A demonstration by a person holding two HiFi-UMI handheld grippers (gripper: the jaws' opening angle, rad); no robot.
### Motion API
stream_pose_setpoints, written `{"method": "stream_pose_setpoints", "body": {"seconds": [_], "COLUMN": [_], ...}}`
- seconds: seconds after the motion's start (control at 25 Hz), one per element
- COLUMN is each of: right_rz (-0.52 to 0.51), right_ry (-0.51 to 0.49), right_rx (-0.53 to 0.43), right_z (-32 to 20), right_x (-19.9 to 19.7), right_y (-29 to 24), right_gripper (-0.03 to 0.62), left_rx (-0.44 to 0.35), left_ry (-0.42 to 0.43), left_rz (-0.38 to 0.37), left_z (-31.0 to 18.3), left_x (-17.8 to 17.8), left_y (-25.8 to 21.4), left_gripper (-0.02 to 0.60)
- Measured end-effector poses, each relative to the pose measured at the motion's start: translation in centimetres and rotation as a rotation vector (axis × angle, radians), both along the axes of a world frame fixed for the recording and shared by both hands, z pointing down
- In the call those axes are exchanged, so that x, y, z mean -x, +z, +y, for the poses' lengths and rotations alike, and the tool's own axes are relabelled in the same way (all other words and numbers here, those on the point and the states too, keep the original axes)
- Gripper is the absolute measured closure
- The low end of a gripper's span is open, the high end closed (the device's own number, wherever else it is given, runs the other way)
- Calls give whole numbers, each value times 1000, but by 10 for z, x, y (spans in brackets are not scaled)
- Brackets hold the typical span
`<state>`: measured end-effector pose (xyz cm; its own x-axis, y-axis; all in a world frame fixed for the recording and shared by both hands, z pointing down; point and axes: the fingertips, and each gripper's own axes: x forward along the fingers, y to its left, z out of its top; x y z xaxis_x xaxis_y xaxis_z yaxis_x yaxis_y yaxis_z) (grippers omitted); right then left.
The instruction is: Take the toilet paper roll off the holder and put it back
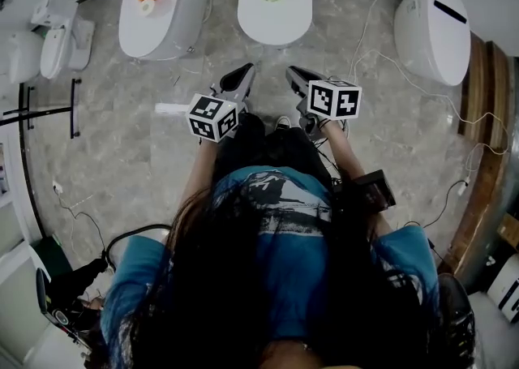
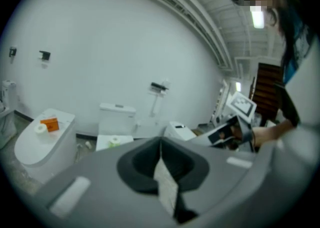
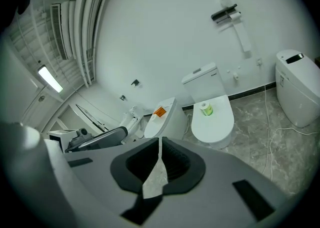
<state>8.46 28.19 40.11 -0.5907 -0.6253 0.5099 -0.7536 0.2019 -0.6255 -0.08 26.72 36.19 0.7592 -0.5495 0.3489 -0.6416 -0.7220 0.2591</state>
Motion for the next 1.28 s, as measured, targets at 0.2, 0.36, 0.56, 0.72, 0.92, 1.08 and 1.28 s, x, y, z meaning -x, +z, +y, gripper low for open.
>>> {"method": "stream_pose_setpoints", "body": {"seconds": [0.2,0.36,0.56,0.72,0.92,1.08,1.28], "right_rz": [13,37,66,73,86,90,109], "right_ry": [-23,2,25,36,54,61,58], "right_rx": [-22,-44,-48,-37,-38,-27,-37], "right_z": [10,12,21,28,29,33,27], "right_x": [28,44,75,102,121,130,132], "right_y": [-11,-21,-27,-29,-30,-27,-27], "right_gripper": [565,569,574,574,574,574,574], "left_rx": [-19,-35,-43,-46,-53,-51,-62], "left_ry": [12,41,73,83,102,117,118], "left_rz": [3,-2,-6,9,27,35,39], "left_z": [12,22,31,33,32,34,27], "left_x": [17,32,62,89,108,114,117], "left_y": [-8,-16,-21,-23,-28,-27,-27], "left_gripper": [588,588,588,588,588,588,588]}}
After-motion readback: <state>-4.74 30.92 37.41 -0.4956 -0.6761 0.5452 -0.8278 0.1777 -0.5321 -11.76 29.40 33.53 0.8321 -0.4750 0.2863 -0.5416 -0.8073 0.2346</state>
